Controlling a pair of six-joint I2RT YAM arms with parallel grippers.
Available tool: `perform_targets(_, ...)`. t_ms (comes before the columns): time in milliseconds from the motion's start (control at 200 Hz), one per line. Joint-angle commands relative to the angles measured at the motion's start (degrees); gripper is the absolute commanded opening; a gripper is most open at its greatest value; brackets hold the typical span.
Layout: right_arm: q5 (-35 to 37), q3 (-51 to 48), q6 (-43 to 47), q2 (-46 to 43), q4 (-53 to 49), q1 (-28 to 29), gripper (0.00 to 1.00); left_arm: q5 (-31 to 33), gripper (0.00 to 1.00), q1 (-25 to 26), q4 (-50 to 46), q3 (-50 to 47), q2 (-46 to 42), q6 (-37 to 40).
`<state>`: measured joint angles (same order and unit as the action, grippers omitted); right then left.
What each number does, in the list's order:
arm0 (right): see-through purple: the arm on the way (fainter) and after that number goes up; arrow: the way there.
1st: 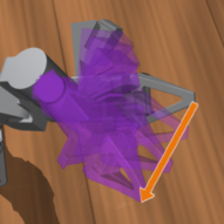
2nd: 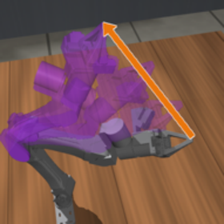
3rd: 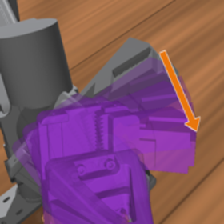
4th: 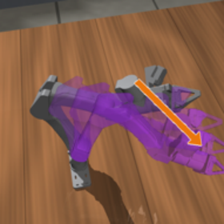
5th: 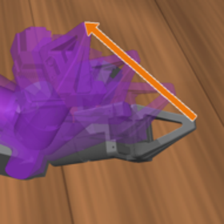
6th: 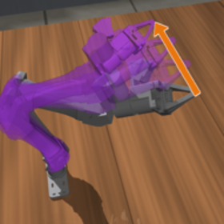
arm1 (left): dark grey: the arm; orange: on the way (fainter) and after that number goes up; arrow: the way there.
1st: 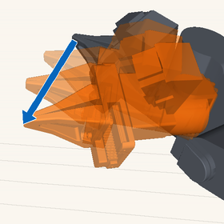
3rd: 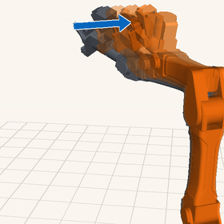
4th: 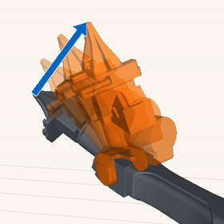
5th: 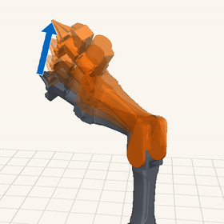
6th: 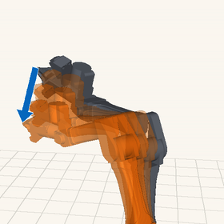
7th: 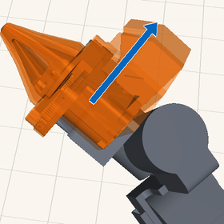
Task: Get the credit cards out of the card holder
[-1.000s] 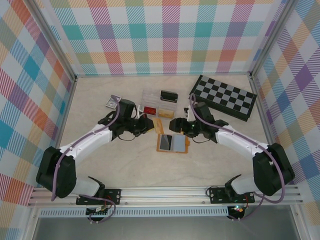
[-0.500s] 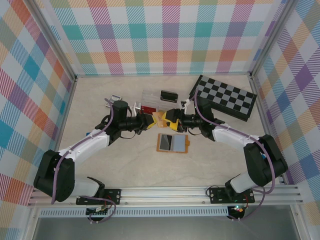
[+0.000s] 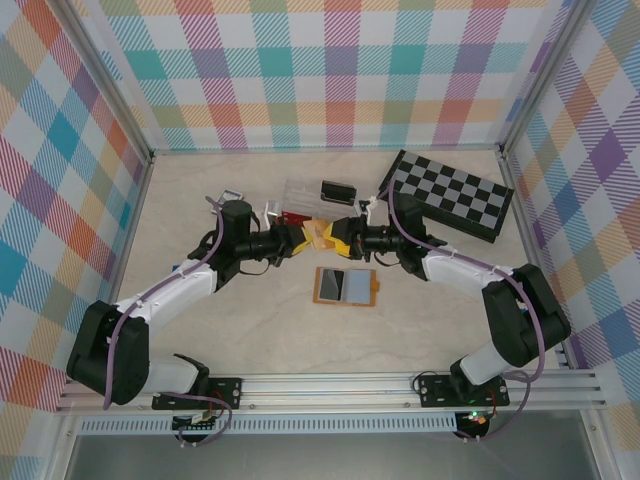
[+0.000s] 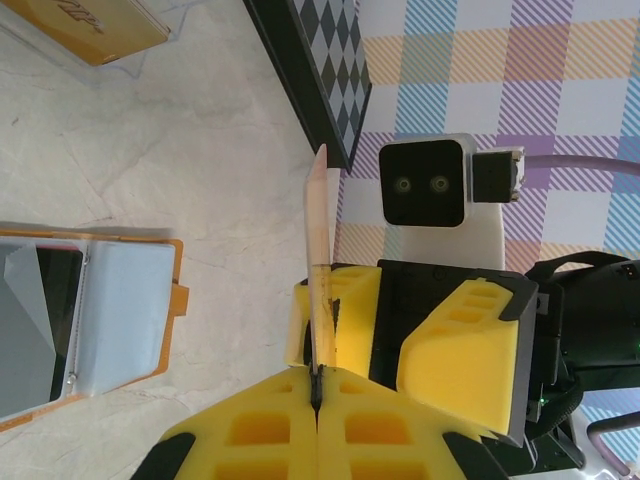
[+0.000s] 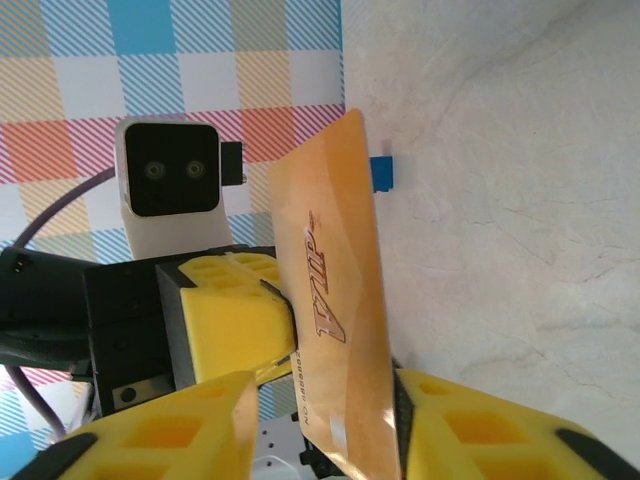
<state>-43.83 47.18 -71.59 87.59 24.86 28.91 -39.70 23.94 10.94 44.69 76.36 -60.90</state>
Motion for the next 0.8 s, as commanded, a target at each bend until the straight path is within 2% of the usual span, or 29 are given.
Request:
perform_targets(0,-1.53,1.78,-0.56,-0.18,3.61,-0.08,0.33,-1.31,0.00,-1.09,1.81,-1.26,-1.42,-0.82)
perform_targets(140,-0.86,2.00,0.32,-0.06,2.38,-0.08,0.25,-1.34,0.00,-1.15,1.64,-1.75,-1.39,-0.79)
perform_targets(320,0.49,2.64,4.45,0.06,-1.23,-0.08,0.09,-0.44,0.01,-1.18,-1.35,-1.49,-2.26,0.70)
perform_targets(400,1.46,3.81,9.16,-0.27,-5.45,-0.07,0.00,1.42,0.15,-1.18,-6.87,-0.48,-2.79,2.91)
perform_targets(590,10.92,10.50,30.18,-2.15,-28.38,-0.08,0.00,11.56,0.62,-1.55,-29.16,3.79,-3.33,11.92)
perform_targets(675,16.76,13.53,40.80,-2.28,-35.69,-0.12,0.00,16.59,0.74,-1.92,-36.62,4.49,-3.45,15.73)
perform_targets(795,24.10,18.26,55.91,-0.63,-43.28,-0.08,0.00,23.58,0.85,-2.73,-42.37,4.03,-4.33,19.42)
